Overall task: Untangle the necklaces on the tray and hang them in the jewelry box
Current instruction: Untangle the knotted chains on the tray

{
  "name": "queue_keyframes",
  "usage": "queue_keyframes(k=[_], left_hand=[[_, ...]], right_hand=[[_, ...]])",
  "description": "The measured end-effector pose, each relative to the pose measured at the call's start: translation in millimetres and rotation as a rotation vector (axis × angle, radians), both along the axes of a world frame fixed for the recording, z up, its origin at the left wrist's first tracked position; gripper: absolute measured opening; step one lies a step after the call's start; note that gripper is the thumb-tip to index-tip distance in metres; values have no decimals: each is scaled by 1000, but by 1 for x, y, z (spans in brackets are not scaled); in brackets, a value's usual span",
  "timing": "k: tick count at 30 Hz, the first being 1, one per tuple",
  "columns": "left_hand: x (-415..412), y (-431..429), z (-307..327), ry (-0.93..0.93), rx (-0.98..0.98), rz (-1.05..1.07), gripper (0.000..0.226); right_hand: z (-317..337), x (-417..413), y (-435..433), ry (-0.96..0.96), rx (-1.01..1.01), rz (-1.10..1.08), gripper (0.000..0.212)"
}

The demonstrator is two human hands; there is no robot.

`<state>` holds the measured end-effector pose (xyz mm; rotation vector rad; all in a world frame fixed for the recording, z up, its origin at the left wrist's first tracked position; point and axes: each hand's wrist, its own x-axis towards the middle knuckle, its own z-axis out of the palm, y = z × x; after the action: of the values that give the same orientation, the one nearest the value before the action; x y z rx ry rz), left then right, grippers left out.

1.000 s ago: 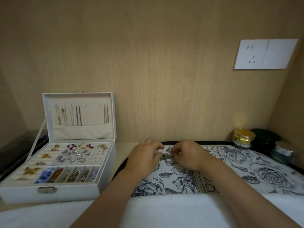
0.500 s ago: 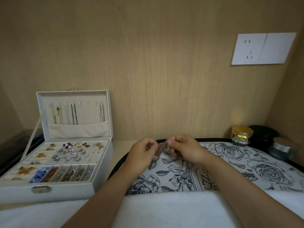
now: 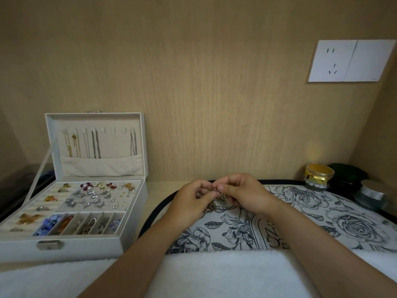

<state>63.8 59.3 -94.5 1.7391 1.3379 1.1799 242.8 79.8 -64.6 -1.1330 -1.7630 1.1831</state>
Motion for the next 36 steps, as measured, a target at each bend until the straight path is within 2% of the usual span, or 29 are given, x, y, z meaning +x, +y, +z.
queue_keyframes(k=[4, 9, 13, 16, 20, 27, 36], left_hand=[[-3, 1, 0, -66, -39, 3, 5], [-4, 2, -1, -98, -83, 7, 8], [-4, 2, -1, -130, -98, 10, 7], [-4, 3, 0, -135, -96, 21, 10], [-5, 2, 0, -134, -56, 11, 7], [-9, -2, 4, -52, 90, 109, 5], [-6, -4, 6, -181, 77, 33, 7]], right_hand=[[-2, 2, 4, 37, 23, -20, 12], [-5, -1, 6, -43, 187, -48, 20], [-9, -3, 6, -139, 259, -117, 16], [-9, -4, 3, -148, 231, -141, 15], [-2, -4, -1, -73, 145, -77, 2], [2, -1, -2, -90, 80, -51, 9], [3, -1, -3, -55, 38, -32, 10]])
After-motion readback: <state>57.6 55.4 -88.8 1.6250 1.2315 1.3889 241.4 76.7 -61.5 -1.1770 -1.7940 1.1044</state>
